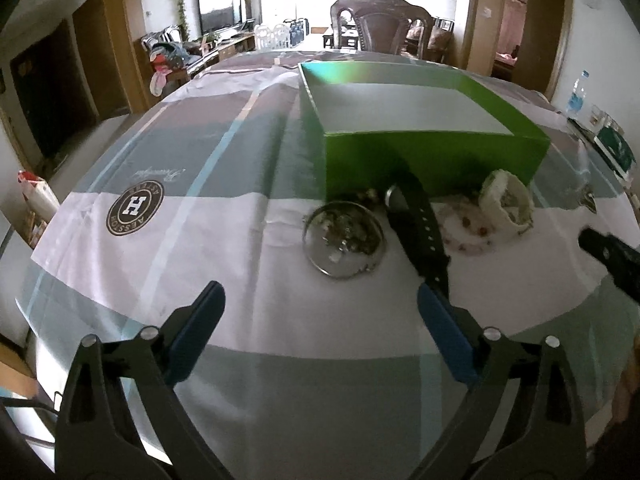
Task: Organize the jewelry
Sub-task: 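Grasp the black strap watch with the left gripper while the right gripper grasps the white watch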
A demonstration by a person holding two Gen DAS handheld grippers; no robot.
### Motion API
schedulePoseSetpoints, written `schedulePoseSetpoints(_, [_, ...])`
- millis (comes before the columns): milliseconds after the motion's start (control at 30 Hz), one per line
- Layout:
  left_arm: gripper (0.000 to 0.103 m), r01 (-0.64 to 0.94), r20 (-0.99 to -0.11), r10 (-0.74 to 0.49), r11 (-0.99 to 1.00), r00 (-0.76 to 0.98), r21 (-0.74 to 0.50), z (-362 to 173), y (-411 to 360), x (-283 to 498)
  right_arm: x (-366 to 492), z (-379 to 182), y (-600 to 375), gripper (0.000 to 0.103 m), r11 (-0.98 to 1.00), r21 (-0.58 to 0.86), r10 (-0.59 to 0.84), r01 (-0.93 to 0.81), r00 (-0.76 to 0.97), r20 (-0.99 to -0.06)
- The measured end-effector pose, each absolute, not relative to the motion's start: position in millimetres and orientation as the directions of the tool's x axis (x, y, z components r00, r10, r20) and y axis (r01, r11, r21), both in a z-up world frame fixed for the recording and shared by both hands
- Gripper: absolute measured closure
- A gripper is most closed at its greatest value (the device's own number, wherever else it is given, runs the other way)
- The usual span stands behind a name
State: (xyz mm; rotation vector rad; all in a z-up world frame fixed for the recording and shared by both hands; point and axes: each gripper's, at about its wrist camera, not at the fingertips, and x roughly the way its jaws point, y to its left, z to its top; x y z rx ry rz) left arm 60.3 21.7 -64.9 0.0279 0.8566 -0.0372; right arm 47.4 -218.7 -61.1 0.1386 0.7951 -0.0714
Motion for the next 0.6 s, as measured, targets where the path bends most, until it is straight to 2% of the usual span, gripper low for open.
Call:
schedulePoseSetpoints(67, [0.008, 0.037, -0.754, -0.017, 0.999, 0.657, 0.009, -63.7, 24.0, 63.0, 68.2, -62.6, -212.2, 0.044, 0.991, 0.093, 0.006, 0.093, 0.676, -0.737])
schedulePoseSetpoints(133, [0.008, 0.033, -0.753, -0.018, 0.999, 0.657, 0.005, -62.2, 24.9, 62.2, 86.7, -65.8, -205.2, 0.044, 0.991, 0.115, 0.045, 0.067, 0.648, -0.761])
schedulePoseSetpoints(267, [0.008, 0.033, -0.761, -0.022, 0.999, 0.649, -0.001, -63.0, 26.5, 60.6, 108.4, -77.9, -194.3, 0.048, 0.995, 0.077, 0.019, 0.071, 0.595, -0.804])
schedulePoseSetpoints(333, [0.008, 0.035, -0.762, -0.023, 0.999, 0.647, -0.001, -63.0, 28.0, 60.5, 112.3, -87.5, -193.9, 0.065, 0.993, 0.089, 0.034, 0.073, 0.553, -0.832])
schedulePoseSetpoints(367, [0.008, 0.034, -0.761, -0.023, 0.999, 0.648, -0.001, -62.9, 28.5, 60.6, 112.0, -89.3, -195.4, 0.082, 0.992, 0.107, 0.053, 0.066, 0.553, -0.832])
schedulePoseSetpoints(400, [0.008, 0.032, -0.760, -0.022, 0.999, 0.650, -0.001, -62.6, 29.2, 60.5, 107.7, -89.6, -196.2, 0.088, 0.991, 0.117, 0.061, 0.066, 0.555, -0.830])
schedulePoseSetpoints(467, [0.008, 0.029, -0.760, -0.023, 1.000, 0.650, -0.005, -62.3, 30.6, 60.1, 97.2, -87.4, -195.1, 0.093, 0.993, 0.102, 0.055, 0.052, 0.560, -0.827])
schedulePoseSetpoints(600, [0.008, 0.036, -0.764, -0.037, 0.999, 0.644, -0.019, -63.4, 30.5, 62.2, 65.4, -88.3, -205.6, 0.093, 0.995, 0.083, 0.038, 0.052, 0.574, -0.818])
